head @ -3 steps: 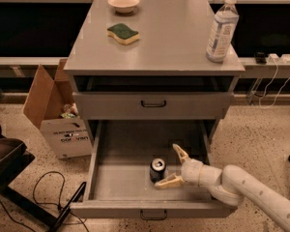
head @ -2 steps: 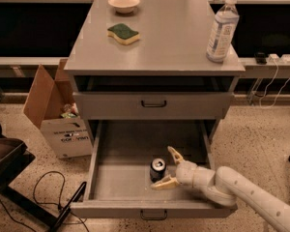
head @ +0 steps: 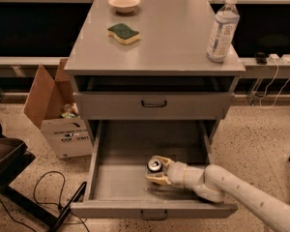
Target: Pick pepsi can from middle drawer and place on counter
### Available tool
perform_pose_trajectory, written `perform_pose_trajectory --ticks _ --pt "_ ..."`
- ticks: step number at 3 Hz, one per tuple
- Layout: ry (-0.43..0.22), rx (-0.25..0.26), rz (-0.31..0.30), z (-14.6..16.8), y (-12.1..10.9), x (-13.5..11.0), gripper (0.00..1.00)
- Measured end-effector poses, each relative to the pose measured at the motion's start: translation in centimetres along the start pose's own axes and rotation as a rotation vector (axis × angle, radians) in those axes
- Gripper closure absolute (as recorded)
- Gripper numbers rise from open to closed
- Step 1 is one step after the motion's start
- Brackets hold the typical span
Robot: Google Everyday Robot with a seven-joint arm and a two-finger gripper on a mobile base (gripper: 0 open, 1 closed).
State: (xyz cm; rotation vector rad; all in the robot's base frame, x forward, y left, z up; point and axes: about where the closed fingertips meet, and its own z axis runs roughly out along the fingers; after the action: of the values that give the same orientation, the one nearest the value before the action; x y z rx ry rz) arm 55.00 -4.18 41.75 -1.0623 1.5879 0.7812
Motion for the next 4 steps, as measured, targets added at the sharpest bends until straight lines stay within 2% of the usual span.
perform_pose_trajectory --ticks 1,2,3,4 --pt "0.000 -0.002 0.000 0.1 0.0 0.0 0.73" --pt "0.000 -0.002 0.000 0.1 0.0 0.0 0.96" --pt "-0.043 -0.053 -0.015 -2.7 0.3 -8.2 1.00" --pt "-0.066 -0.057 0.005 -5.7 -0.6 -17.6 1.00"
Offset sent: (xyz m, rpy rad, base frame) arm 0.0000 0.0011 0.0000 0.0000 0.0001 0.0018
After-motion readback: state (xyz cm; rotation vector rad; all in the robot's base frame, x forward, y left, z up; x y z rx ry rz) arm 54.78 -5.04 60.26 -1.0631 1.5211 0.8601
